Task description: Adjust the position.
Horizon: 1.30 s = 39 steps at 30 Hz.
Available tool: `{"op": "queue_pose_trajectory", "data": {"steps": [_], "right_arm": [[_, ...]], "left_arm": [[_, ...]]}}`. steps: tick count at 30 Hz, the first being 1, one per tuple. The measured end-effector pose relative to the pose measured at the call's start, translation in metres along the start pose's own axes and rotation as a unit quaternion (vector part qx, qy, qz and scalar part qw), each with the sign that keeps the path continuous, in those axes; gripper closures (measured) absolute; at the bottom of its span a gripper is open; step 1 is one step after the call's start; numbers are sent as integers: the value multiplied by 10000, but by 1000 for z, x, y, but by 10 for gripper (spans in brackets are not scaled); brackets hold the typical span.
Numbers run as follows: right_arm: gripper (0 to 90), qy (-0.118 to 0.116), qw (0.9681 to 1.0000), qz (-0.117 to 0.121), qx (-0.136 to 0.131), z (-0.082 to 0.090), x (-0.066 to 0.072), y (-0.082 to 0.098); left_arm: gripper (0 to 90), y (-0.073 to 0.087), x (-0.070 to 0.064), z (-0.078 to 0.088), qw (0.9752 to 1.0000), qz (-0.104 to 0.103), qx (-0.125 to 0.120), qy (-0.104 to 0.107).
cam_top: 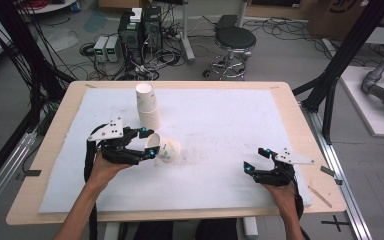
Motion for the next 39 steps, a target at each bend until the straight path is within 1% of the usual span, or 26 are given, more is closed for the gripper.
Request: {"op": "queue_pose_trajectory", "data": {"steps": [2,5,7,8,10,11,12,14,17,19,22,24,27,30,34,35,37,39], "right_arm": [[149,8,10000,-16,-30,1,-1,0],[149,-40,10000,-64,-35,0,-2,0],[148,-83,9999,-136,-33,0,-4,-1],[148,-119,9997,-202,-35,1,-4,-1],[148,-197,9997,-142,-64,3,-6,-4],[148,-207,9997,-115,-118,4,-7,-6],[148,-246,9995,-158,-152,6,-7,-9],[148,-360,9989,-129,-269,8,-6,-18],[148,-608,9975,-102,-336,8,-3,-34],[148,-786,9963,-34,-344,6,0,-44],[148,-1165,9928,-4,-261,0,7,-57],[148,-1394,9900,73,-186,-5,11,-64],[148,-1730,9848,154,-75,-14,18,-73],[148,-1970,9800,264,-15,-22,24,-81],[148,-2293,9726,368,87,-33,33,-91],[148,-2388,9703,367,118,-36,36,-93],[148,-2556,9657,438,141,-42,41,-98],[149,-2750,9602,464,180,-49,47,-102]], "left_arm": [[369,0,0,1,10000,-30,14,1],[369,0,0,0,10000,6,-16,11],[369,1,0,-1,10000,-8,36,48],[369,1,0,-2,10000,18,28,55],[368,2,0,-2,10000,20,29,76],[368,2,0,-2,9999,47,30,102],[369,2,0,-2,9999,56,27,130],[368,2,0,-2,9998,89,14,172],[369,2,-1,-2,9996,141,-40,233],[369,2,-1,-2,9996,151,-55,247],[370,1,-2,-1,9994,166,-84,286],[370,1,-3,-2,9993,187,-116,298],[370,0,-4,-2,9992,199,-134,332],[371,-2,-6,-4,9990,202,-175,345],[371,-3,-11,-8,9987,210,-210,407],[371,-3,-12,-10,9986,210,-208,440],[371,-3,-14,-12,9985,199,-185,476],[371,-2,-15,-14,9983,218,-179,518]]}}
Point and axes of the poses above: each handheld gripper's, and its own axes: z roughly backward along the jaws, y roughly out of its underside, x roughly to its left, the point moved 1 cm from there along -z, roughly forward along the jaws, and after that the axes turned 12 degrees about -x, right-handed, at the moved point
